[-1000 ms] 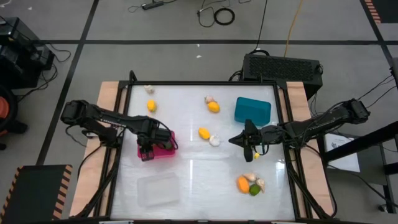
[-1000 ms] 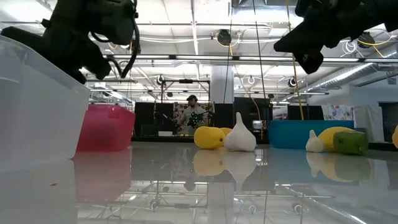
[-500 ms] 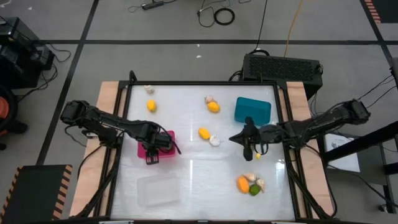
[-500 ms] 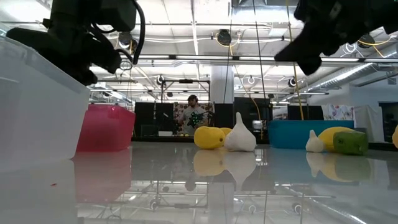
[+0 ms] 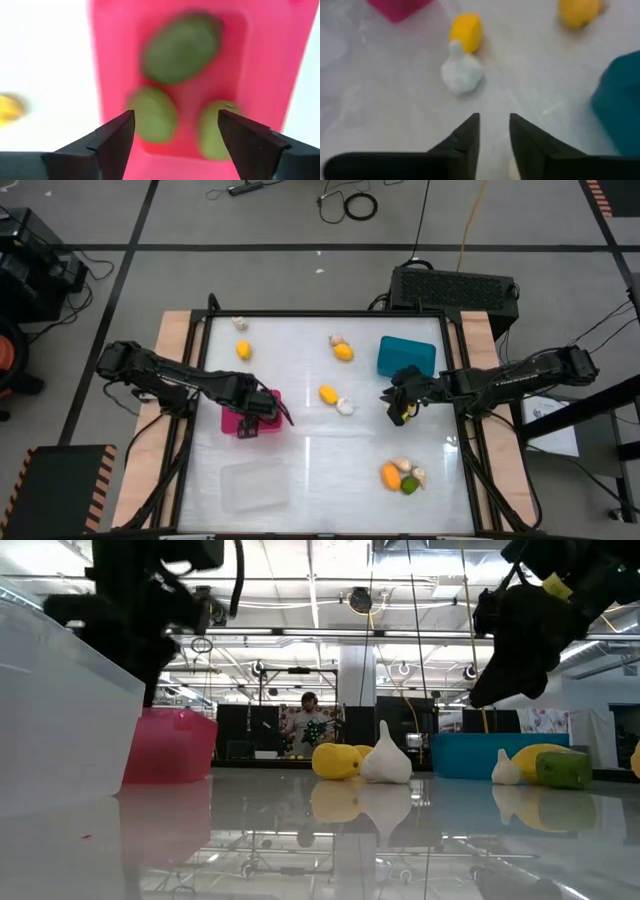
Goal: Sort produce into baskets
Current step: Put the lime into the pink bin
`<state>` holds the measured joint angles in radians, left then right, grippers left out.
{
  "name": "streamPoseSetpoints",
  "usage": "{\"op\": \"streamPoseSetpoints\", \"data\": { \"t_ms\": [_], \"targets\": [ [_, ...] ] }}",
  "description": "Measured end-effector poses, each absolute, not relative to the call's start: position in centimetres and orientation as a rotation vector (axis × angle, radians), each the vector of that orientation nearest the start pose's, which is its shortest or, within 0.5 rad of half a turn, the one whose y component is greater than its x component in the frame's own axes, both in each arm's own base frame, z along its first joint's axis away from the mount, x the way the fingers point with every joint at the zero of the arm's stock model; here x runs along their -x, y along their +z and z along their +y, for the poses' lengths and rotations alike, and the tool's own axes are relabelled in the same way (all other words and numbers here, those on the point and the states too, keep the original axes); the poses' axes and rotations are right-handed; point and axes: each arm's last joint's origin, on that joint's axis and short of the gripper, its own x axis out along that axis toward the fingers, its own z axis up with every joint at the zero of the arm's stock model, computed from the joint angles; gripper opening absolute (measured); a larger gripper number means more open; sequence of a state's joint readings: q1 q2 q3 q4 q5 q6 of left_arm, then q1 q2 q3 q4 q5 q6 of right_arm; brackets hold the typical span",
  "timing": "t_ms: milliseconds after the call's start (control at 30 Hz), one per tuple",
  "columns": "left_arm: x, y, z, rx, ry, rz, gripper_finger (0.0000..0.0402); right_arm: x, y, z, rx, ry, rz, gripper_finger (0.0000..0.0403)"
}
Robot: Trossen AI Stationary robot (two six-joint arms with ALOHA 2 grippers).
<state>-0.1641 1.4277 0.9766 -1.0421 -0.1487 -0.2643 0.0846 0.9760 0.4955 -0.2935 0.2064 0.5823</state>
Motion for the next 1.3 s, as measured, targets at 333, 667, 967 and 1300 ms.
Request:
{"op": "streamPoseSetpoints", "data": {
  "t_ms": [333, 667, 967, 1300],
  "targets": [
    [-22.1, 27.3, -3.0, -0.178, 0.068, 0.817, 0.0292, -18.6, 22.0, 1.3, -0.615, -0.405, 0.960, 0.0174],
    [-22.1, 28.1, -3.3, -0.219, -0.049, 0.518, 0.0292, -20.9, 19.5, 2.3, -0.649, -0.560, 1.220, 0.0171],
    [-22.1, 28.1, -3.3, -0.219, -0.052, 0.522, 0.0292, -21.9, 17.6, 2.5, -0.661, -0.659, 1.362, 0.0171],
    [-22.1, 28.1, -3.3, -0.218, -0.052, 0.521, 0.0292, -22.1, 17.2, 2.5, -0.517, -0.536, 1.424, 0.0209]
  ]
}}
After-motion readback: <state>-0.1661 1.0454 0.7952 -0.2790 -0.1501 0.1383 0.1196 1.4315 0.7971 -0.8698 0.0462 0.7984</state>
